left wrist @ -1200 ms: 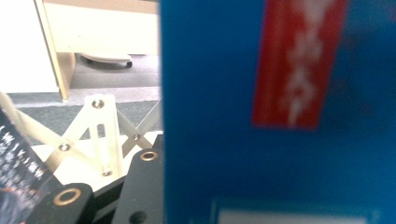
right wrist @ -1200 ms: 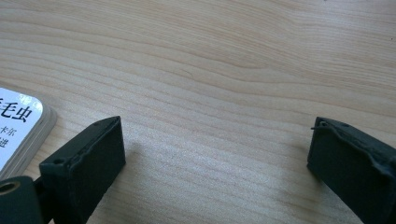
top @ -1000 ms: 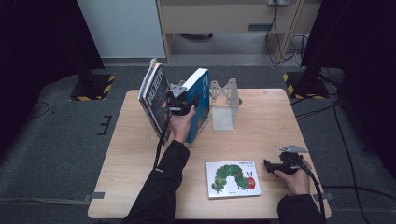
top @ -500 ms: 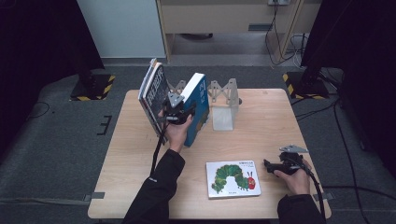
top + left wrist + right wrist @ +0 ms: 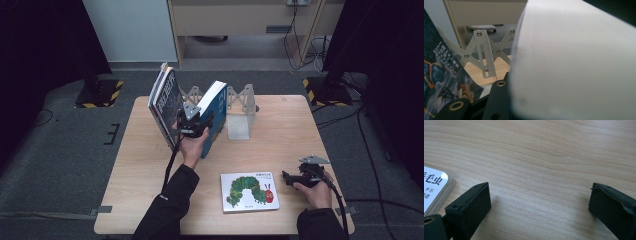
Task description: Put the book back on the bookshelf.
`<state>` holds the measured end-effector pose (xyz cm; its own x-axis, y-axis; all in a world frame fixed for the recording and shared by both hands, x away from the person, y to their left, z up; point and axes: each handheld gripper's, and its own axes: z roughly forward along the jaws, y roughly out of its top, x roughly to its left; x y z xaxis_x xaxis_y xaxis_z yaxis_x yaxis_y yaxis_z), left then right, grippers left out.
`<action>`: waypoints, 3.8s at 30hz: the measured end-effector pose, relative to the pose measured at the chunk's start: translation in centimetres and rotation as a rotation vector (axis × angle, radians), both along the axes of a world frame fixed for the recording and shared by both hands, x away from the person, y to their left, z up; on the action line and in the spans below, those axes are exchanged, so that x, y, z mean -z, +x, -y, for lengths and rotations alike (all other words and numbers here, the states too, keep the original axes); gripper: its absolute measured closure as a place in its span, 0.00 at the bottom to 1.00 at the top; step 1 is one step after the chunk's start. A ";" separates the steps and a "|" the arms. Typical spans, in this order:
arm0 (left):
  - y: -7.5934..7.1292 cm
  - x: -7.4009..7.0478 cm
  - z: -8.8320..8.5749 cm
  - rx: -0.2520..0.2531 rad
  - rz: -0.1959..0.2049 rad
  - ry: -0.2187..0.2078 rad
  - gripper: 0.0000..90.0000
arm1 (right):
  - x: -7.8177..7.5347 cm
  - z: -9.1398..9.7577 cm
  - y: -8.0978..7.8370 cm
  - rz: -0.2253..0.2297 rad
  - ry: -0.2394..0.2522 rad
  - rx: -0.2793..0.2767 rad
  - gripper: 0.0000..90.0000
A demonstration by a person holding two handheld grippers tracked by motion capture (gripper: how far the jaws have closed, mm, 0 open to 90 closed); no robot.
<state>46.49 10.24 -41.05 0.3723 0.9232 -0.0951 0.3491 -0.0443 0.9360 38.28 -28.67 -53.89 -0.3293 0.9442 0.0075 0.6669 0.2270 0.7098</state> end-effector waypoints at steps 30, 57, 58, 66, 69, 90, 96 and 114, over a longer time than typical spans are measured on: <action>-0.5 1.7 -0.2 -0.016 0.029 -0.064 0.63 | 0.0 -0.1 0.0 0.005 -0.002 -0.007 0.04; -0.6 2.4 0.1 -0.002 0.033 -0.049 0.61 | 0.1 -0.2 0.0 0.005 -0.002 -0.011 0.04; -0.7 2.4 0.1 0.003 0.033 -0.050 0.61 | 0.1 -0.2 0.0 0.005 -0.002 -0.010 0.04; -0.5 2.0 0.4 -0.008 0.010 -0.028 0.63 | 0.1 -0.2 0.0 0.004 -0.003 -0.009 0.04; -0.1 1.9 0.6 -0.009 -0.001 -0.032 0.63 | 0.0 -0.2 0.0 0.004 -0.003 -0.009 0.04; -0.9 2.8 0.1 0.055 0.005 -0.056 0.60 | 0.0 -0.3 -0.1 0.000 0.001 -0.010 0.04; -0.5 1.9 0.7 0.045 -0.045 -0.007 0.62 | 0.0 -0.4 -0.1 -0.001 0.000 -0.013 0.04; 0.2 2.8 1.9 0.082 -0.004 -0.052 0.57 | 0.0 -0.4 -0.1 -0.001 0.000 -0.014 0.04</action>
